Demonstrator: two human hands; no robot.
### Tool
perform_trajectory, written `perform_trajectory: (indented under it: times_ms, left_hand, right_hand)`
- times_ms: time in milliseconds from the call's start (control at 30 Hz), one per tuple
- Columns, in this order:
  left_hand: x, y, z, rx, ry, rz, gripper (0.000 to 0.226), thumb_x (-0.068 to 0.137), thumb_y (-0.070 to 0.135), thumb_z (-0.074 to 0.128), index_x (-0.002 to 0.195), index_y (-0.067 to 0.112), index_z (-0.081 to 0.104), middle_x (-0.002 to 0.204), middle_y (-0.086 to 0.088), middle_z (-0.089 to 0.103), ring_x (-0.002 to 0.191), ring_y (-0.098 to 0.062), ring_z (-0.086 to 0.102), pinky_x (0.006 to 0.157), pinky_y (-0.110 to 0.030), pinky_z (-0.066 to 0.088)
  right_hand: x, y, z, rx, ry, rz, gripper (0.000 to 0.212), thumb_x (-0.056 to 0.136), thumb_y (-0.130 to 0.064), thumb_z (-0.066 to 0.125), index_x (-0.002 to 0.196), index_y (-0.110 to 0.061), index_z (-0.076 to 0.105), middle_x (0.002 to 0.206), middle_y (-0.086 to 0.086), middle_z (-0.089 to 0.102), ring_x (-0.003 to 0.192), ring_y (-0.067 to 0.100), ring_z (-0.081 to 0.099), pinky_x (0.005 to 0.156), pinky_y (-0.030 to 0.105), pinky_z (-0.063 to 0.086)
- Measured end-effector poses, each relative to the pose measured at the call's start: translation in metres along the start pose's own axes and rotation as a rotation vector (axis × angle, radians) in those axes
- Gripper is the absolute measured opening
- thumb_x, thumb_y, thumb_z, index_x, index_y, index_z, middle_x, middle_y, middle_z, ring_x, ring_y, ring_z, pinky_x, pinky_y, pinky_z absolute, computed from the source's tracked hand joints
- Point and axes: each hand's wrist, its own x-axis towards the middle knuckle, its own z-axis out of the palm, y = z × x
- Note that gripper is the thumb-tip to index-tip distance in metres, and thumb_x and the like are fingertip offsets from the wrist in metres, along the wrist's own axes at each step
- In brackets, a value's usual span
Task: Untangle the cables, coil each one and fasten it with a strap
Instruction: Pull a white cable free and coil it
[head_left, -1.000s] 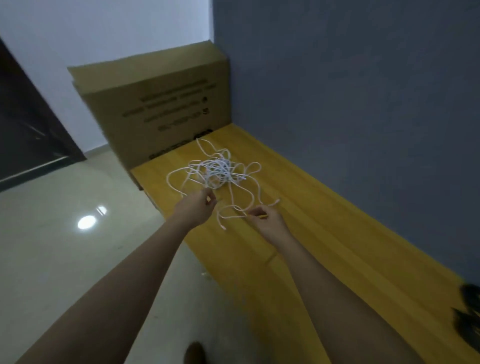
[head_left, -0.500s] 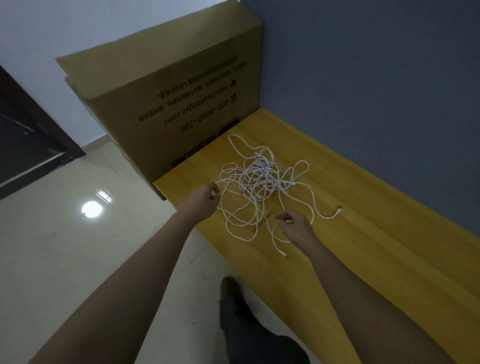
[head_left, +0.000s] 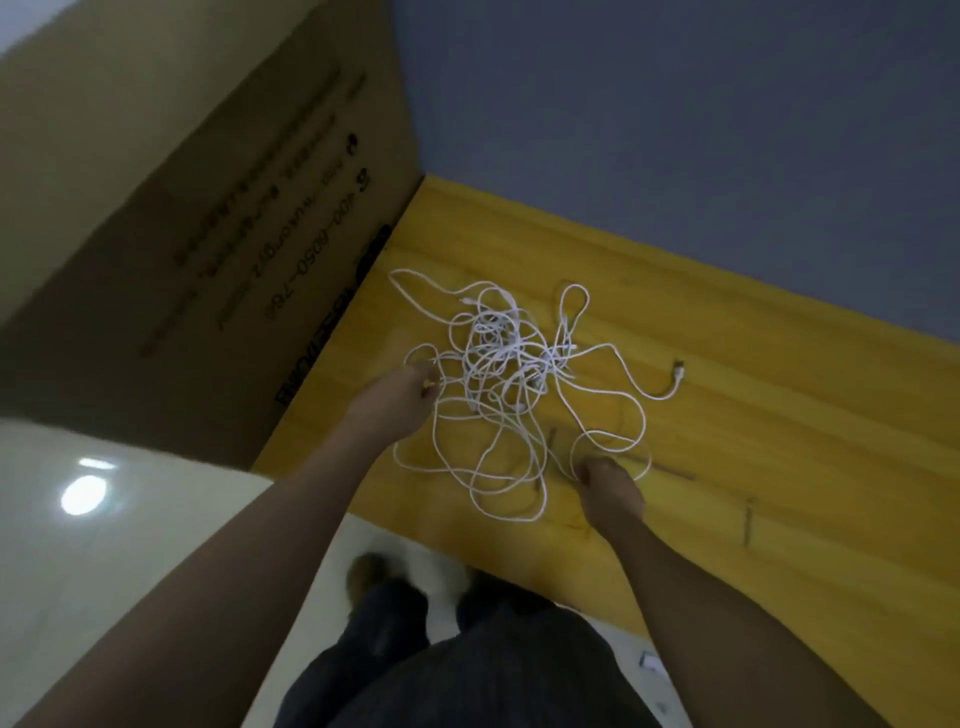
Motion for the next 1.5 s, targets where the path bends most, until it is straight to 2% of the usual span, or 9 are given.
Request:
perform_trajectory:
  times_ms: [200,333,500,633,800,933,1133,1333,1500]
  left_hand:
    - [0.034,0.010,-0.039,0.159,-0.042,0.250,0.021,0.102,0.029,0.040,0.114,0.020,0.054,0.095,-0.005,0.068,0.067,-0.021,0.062,0.061,-0.037,0.052]
    - [0.037,0.022,-0.075,0.280,-0.058,0.441,0.021,0.103,0.029,0.040,0.115,0.021,0.055,0.086,-0.003,0.065,0.055,-0.020,0.050,0.049,-0.029,0.035]
    - [0.030,0.055,-0.132,0.248,-0.056,0.669,0.034,0.098,0.030,0.049,0.130,0.020,0.052,0.131,-0.002,0.057,0.113,-0.022,0.057,0.092,-0.034,0.047]
    - [0.013,0.084,-0.177,0.238,-0.065,0.852,0.042,0.096,0.023,0.055,0.137,0.015,0.049,0.134,-0.008,0.053,0.117,-0.025,0.055,0.099,-0.033,0.043]
    - [-0.023,0.104,-0.237,0.148,0.022,0.945,0.037,0.097,0.011,0.047,0.134,0.011,0.052,0.131,-0.006,0.058,0.115,-0.020,0.057,0.097,-0.027,0.042]
    - [-0.055,0.105,-0.266,0.103,0.165,1.062,0.045,0.099,0.019,0.048,0.143,0.013,0.040,0.146,-0.006,0.043,0.131,-0.020,0.044,0.109,-0.030,0.034]
    - [-0.089,0.105,-0.299,0.218,0.385,1.274,0.054,0.102,0.022,0.042,0.152,0.019,0.023,0.160,0.001,0.017,0.146,-0.019,0.015,0.116,-0.033,0.016]
    - [-0.086,0.102,-0.330,0.284,0.613,1.381,0.026,0.101,0.031,0.042,0.105,0.013,0.060,0.097,-0.001,0.057,0.096,-0.023,0.055,0.069,-0.031,0.037]
    - [-0.068,0.095,-0.350,0.138,0.695,1.414,0.024,0.101,0.031,0.040,0.101,0.015,0.057,0.100,-0.001,0.057,0.087,-0.024,0.058,0.062,-0.031,0.036]
  right_hand:
    - [-0.012,-0.030,-0.015,0.348,0.396,0.185,0.013,0.093,-0.019,0.058,0.100,-0.010,0.064,0.100,0.014,0.068,0.095,0.034,0.062,0.067,0.032,0.039]
    - [-0.027,-0.084,-0.044,0.414,0.831,0.140,0.008,0.084,-0.013,0.071,0.090,-0.009,0.073,0.091,0.015,0.062,0.089,0.037,0.057,0.076,0.034,0.040]
    - [-0.049,-0.154,-0.105,0.321,1.166,-0.001,0.017,0.084,-0.026,0.066,0.088,-0.013,0.076,0.072,0.008,0.058,0.070,0.029,0.055,0.060,0.030,0.039]
    - [-0.078,-0.199,-0.161,0.441,1.225,-0.112,0.012,0.089,-0.020,0.067,0.095,-0.011,0.073,0.087,0.003,0.068,0.076,0.016,0.061,0.062,0.027,0.044]
    - [-0.120,-0.234,-0.217,1.086,1.168,-0.211,0.011,0.087,-0.010,0.068,0.097,-0.006,0.066,0.092,0.005,0.067,0.082,0.008,0.062,0.073,0.017,0.050]
    - [-0.143,-0.257,-0.240,1.115,1.123,-0.240,0.025,0.087,0.008,0.058,0.088,-0.017,0.059,0.085,0.006,0.064,0.075,0.016,0.063,0.073,0.032,0.053]
    - [-0.177,-0.291,-0.264,1.079,1.090,-0.302,0.023,0.092,0.007,0.045,0.103,-0.013,0.044,0.083,0.000,0.069,0.072,0.017,0.054,0.061,0.019,0.043]
    - [-0.191,-0.323,-0.282,0.892,1.159,-0.296,0.021,0.094,0.002,0.045,0.107,-0.015,0.042,0.084,0.001,0.069,0.057,0.005,0.050,0.052,0.017,0.040]
    - [-0.166,-0.343,-0.272,1.049,1.156,-0.212,0.024,0.091,0.006,0.045,0.106,-0.012,0.049,0.076,0.004,0.058,0.065,0.013,0.050,0.061,0.017,0.044]
